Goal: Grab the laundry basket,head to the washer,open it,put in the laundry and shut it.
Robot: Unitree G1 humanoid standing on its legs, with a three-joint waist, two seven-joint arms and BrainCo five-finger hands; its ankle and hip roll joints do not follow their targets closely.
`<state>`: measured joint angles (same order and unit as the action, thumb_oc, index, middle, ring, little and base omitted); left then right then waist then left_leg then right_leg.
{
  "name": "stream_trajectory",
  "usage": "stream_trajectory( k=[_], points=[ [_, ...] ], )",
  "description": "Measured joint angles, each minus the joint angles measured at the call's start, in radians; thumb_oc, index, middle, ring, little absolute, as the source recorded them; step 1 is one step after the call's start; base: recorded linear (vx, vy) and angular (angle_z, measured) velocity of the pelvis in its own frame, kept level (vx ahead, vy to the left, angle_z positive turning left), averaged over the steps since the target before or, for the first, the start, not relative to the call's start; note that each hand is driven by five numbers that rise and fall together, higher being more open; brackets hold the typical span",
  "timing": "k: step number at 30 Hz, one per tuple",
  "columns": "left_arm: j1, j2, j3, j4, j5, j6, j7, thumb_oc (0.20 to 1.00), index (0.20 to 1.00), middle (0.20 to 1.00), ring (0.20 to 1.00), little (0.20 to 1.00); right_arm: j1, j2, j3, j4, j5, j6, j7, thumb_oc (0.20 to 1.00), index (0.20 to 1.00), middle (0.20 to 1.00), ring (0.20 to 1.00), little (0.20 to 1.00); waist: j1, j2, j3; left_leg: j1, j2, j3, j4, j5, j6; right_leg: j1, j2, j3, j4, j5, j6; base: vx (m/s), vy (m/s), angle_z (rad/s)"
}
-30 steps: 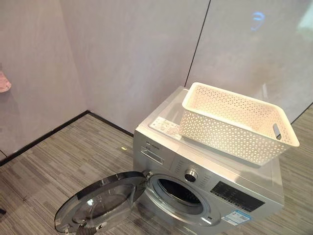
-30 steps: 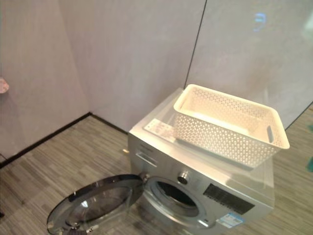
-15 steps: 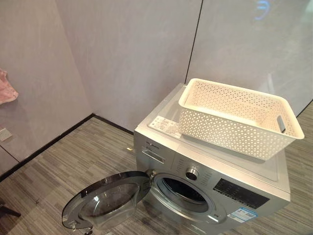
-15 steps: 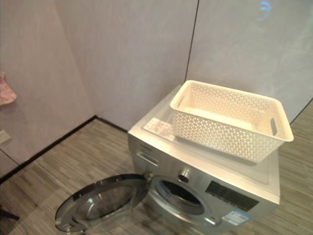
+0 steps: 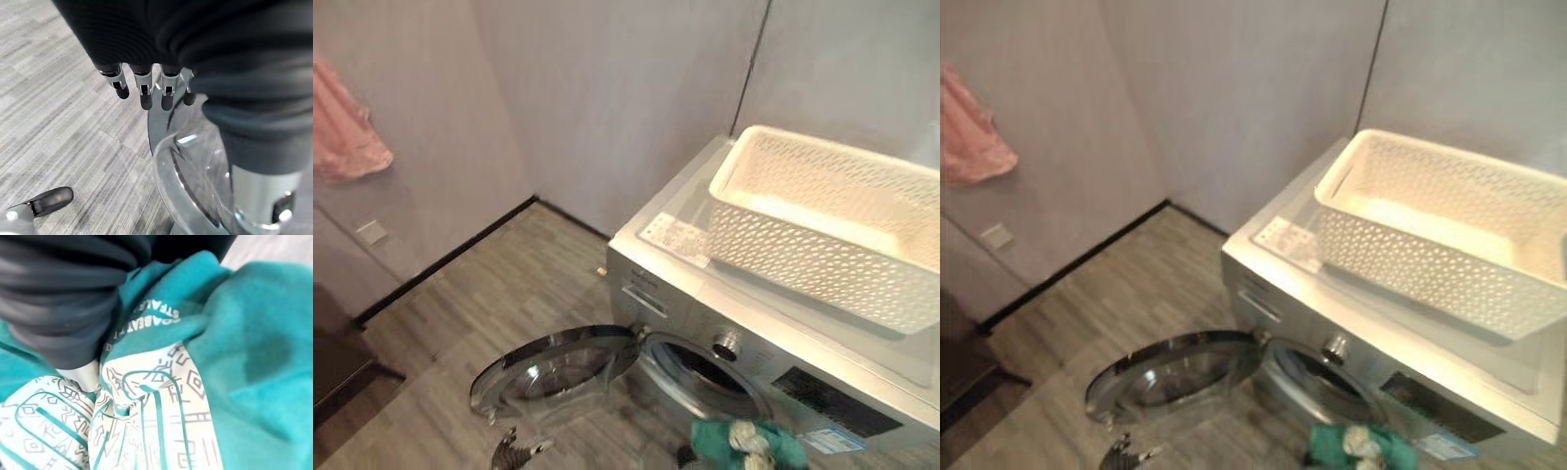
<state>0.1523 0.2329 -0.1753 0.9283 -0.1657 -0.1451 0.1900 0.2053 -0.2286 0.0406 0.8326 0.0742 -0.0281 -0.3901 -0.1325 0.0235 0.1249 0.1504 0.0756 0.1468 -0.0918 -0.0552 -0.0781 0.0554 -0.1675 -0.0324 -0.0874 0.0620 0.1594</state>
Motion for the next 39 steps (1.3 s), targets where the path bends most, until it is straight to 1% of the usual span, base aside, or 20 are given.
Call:
stream_trajectory(
  k=[1, 2, 4, 7, 8, 12, 13, 15, 17, 18, 20, 21, 23, 24, 26, 28, 29, 33, 36, 39],
  points=[
    [0.005, -0.002, -0.007, -0.016, -0.004, -0.011, -0.002, 1.000, 1.000, 1.000, 1.000, 1.000, -0.008, -0.017, 0.015, -0.025, -0.022, -0.007, 0.009, 0.200, 0.200, 0.200, 0.200, 0.200, 0.007, 0.006, 0.013, -0.011, -0.004, -0.001, 0.000, 0.004, 0.003, -0.005, -0.005, -0.001, 0.000, 0.003, 0.002, -0.16, 0.020, 0.05],
    [-0.010, -0.007, -0.006, -0.051, -0.020, -0.027, 0.001, 1.000, 1.000, 1.000, 1.000, 1.000, -0.051, -0.050, 0.050, -0.081, -0.060, 0.000, 0.013, 0.200, 0.200, 0.200, 0.200, 0.200, 0.012, 0.017, 0.060, -0.034, -0.014, -0.005, 0.001, 0.015, 0.010, -0.030, -0.015, -0.003, 0.000, 0.014, 0.006, -0.12, 0.014, 0.10],
    [-0.028, -0.006, -0.004, -0.049, -0.024, -0.027, 0.002, 1.000, 1.000, 1.000, 1.000, 1.000, -0.086, -0.061, 0.053, -0.111, -0.076, 0.004, 0.016, 0.200, 0.200, 0.200, 0.200, 0.200, 0.019, 0.024, 0.096, -0.058, -0.020, -0.015, 0.002, 0.027, 0.012, -0.039, -0.024, -0.012, 0.000, 0.020, 0.007, -0.08, 0.014, 0.21],
    [-0.052, -0.006, -0.018, -0.045, -0.025, -0.027, 0.002, 1.000, 1.000, 1.000, 1.000, 1.000, -0.124, -0.075, 0.062, -0.123, -0.100, 0.006, 0.015, 0.200, 0.200, 0.200, 0.200, 0.200, 0.019, 0.036, 0.141, -0.103, -0.037, -0.047, 0.005, 0.044, 0.019, -0.069, -0.041, -0.037, 0.000, 0.026, 0.013, -0.15, 0.014, 0.32],
    [-0.067, -0.006, -0.038, -0.046, -0.025, -0.027, 0.003, 1.000, 1.000, 1.000, 1.000, 1.000, -0.145, -0.086, 0.070, -0.125, -0.108, 0.005, 0.012, 0.200, 0.200, 0.200, 0.200, 0.200, 0.016, 0.047, 0.158, -0.130, -0.047, -0.052, 0.013, 0.048, 0.023, -0.093, -0.052, -0.039, 0.000, 0.035, 0.018, -0.10, -0.014, 0.16],
    [-0.148, -0.012, -0.076, -0.047, -0.034, -0.042, 0.017, 1.000, 1.000, 1.000, 1.000, 1.000, -0.282, -0.102, 0.120, -0.087, -0.118, 0.004, -0.011, 0.200, 0.200, 0.200, 0.200, 0.200, 0.039, 0.085, 0.214, -0.235, -0.068, -0.076, 0.065, 0.056, 0.031, -0.155, -0.075, -0.062, 0.000, 0.058, 0.023, -0.12, -0.034, 0.25],
    [-0.164, -0.022, -0.080, -0.048, -0.035, -0.050, 0.025, 1.000, 1.000, 1.000, 1.000, 1.000, -0.320, -0.094, 0.127, -0.079, -0.118, 0.002, -0.015, 0.200, 0.200, 0.200, 0.200, 0.200, 0.053, 0.099, 0.229, -0.246, -0.071, -0.085, 0.062, 0.066, 0.034, -0.161, -0.078, -0.072, 0.000, 0.061, 0.023, -0.07, -0.042, 0.22],
    [-0.174, -0.022, -0.098, -0.055, -0.063, -0.063, 0.032, 1.000, 1.000, 1.000, 1.000, 1.000, -0.370, -0.083, 0.147, -0.040, -0.117, 0.002, -0.030, 0.200, 0.200, 0.200, 0.200, 0.200, 0.063, 0.101, 0.238, -0.267, -0.073, -0.086, 0.073, 0.066, 0.033, -0.177, -0.077, -0.073, 0.000, 0.062, 0.023, -0.08, -0.024, 0.10],
    [-0.193, -0.024, -0.132, -0.071, -0.086, -0.069, 0.039, 1.000, 1.000, 1.000, 1.000, 1.000, -0.460, -0.063, 0.188, 0.018, -0.115, 0.003, -0.057, 0.200, 0.200, 0.200, 0.200, 0.200, 0.076, 0.113, 0.246, -0.330, -0.076, -0.092, 0.077, 0.080, 0.034, -0.234, -0.082, -0.075, 0.000, 0.072, 0.022, -0.09, -0.007, 0.10],
    [-0.216, -0.026, -0.157, -0.097, -0.104, -0.070, 0.042, 1.000, 1.000, 1.000, 1.000, 1.000, -0.527, -0.063, 0.203, 0.054, -0.115, 0.003, -0.070, 0.200, 0.200, 0.200, 0.200, 0.200, 0.075, 0.124, 0.266, -0.378, -0.080, -0.097, 0.085, 0.091, 0.035, -0.274, -0.084, -0.079, 0.000, 0.088, 0.022, -0.04, 0.013, 0.16],
    [-0.244, -0.044, -0.166, -0.115, -0.115, -0.070, 0.046, 1.000, 1.000, 1.000, 1.000, 1.000, -0.575, -0.054, 0.208, 0.060, -0.114, 0.006, -0.088, 0.200, 0.200, 0.200, 0.200, 0.200, 0.088, 0.147, 0.302, -0.399, -0.085, -0.106, 0.087, 0.102, 0.041, -0.287, -0.091, -0.088, 0.000, 0.097, 0.024, -0.05, 0.009, 0.17],
    [-0.241, -0.043, -0.194, -0.170, -0.141, -0.075, 0.048, 1.000, 1.000, 1.000, 1.000, 1.000, -0.623, -0.048, 0.196, 0.094, -0.092, 0.003, -0.114, 0.200, 0.200, 0.200, 0.200, 0.200, 0.097, 0.160, 0.321, -0.420, -0.092, -0.104, 0.089, 0.106, 0.044, -0.310, -0.093, -0.085, 0.000, 0.101, 0.026, -0.06, 0.033, 0.06],
    [-0.237, -0.044, -0.203, -0.211, -0.151, -0.087, 0.050, 1.000, 1.000, 1.000, 1.000, 1.000, -0.683, -0.023, 0.152, 0.151, -0.053, 0.003, -0.138, 0.200, 0.200, 0.200, 0.200, 0.200, 0.104, 0.175, 0.330, -0.448, -0.101, -0.103, 0.088, 0.112, 0.048, -0.337, -0.104, -0.082, 0.000, 0.107, 0.030, -0.05, 0.069, 0.02],
    [-0.244, -0.045, -0.212, -0.235, -0.157, -0.094, 0.050, 1.000, 1.000, 1.000, 1.000, 1.000, -0.713, -0.023, 0.126, 0.170, -0.016, 0.002, -0.160, 0.200, 0.200, 0.200, 0.200, 0.200, 0.109, 0.191, 0.340, -0.459, -0.108, -0.103, 0.088, 0.116, 0.052, -0.349, -0.111, -0.082, 0.000, 0.114, 0.033, -0.04, 0.066, 0.02],
    [-0.244, -0.029, -0.242, -0.292, -0.190, -0.108, 0.053, 1.000, 1.000, 1.000, 1.000, 1.000, -0.816, -0.032, -0.001, 0.247, 0.089, -0.011, -0.204, 0.200, 0.200, 0.200, 0.200, 0.200, 0.124, 0.213, 0.347, -0.502, -0.127, -0.085, 0.087, 0.123, 0.062, -0.404, -0.127, -0.061, 0.000, 0.124, 0.045, -0.06, 0.055, -0.10],
    [-0.259, -0.023, -0.248, -0.288, -0.207, -0.112, 0.054, 1.000, 1.000, 1.000, 1.000, 1.000, -0.885, -0.041, -0.122, 0.286, 0.202, -0.052, -0.242, 0.200, 0.200, 0.200, 0.200, 0.200, 0.131, 0.215, 0.347, -0.542, -0.142, -0.075, 0.091, 0.126, 0.067, -0.452, -0.142, -0.039, 0.000, 0.133, 0.053, -0.07, 0.033, -0.15],
    [-0.272, -0.024, -0.254, -0.277, -0.226, -0.109, 0.054, 1.000, 1.000, 1.000, 1.000, 1.000, -0.909, -0.066, -0.145, 0.278, 0.279, -0.079, -0.279, 0.200, 0.200, 0.200, 0.200, 0.200, 0.130, 0.214, 0.347, -0.567, -0.152, -0.062, 0.092, 0.130, 0.072, -0.480, -0.152, -0.031, 0.001, 0.141, 0.061, -0.07, 0.027, -0.03],
    [-0.292, -0.023, -0.269, -0.277, -0.239, -0.108, 0.054, 1.000, 1.000, 1.000, 1.000, 1.000, -0.922, -0.126, -0.194, 0.173, 0.429, -0.163, -0.358, 0.200, 0.200, 0.200, 0.200, 0.200, 0.124, 0.212, 0.349, -0.646, -0.172, -0.046, 0.127, 0.131, 0.074, -0.566, -0.176, -0.011, 0.041, 0.139, 0.070, -0.05, 0.014, 0.00],
    [-0.313, -0.025, -0.267, -0.272, -0.270, -0.111, 0.056, 1.000, 1.000, 1.000, 1.000, 1.000, -0.948, -0.117, -0.240, 0.110, 0.500, -0.211, -0.413, 0.200, 0.200, 0.200, 0.200, 0.200, 0.121, 0.211, 0.349, -0.701, -0.177, -0.027, 0.160, 0.129, 0.077, -0.634, -0.183, 0.014, 0.080, 0.132, 0.077, -0.02, -0.008, -0.09],
    [-0.316, -0.026, -0.267, -0.278, -0.291, -0.113, 0.063, 1.000, 1.000, 1.000, 1.000, 1.000, -0.944, -0.089, -0.264, -0.033, 0.520, -0.263, -0.466, 0.200, 0.200, 0.200, 0.200, 0.200, 0.117, 0.211, 0.349, -0.753, -0.178, -0.019, 0.171, 0.126, 0.082, -0.701, -0.182, 0.034, 0.098, 0.133, 0.077, -0.01, -0.009, -0.08]
  ],
)
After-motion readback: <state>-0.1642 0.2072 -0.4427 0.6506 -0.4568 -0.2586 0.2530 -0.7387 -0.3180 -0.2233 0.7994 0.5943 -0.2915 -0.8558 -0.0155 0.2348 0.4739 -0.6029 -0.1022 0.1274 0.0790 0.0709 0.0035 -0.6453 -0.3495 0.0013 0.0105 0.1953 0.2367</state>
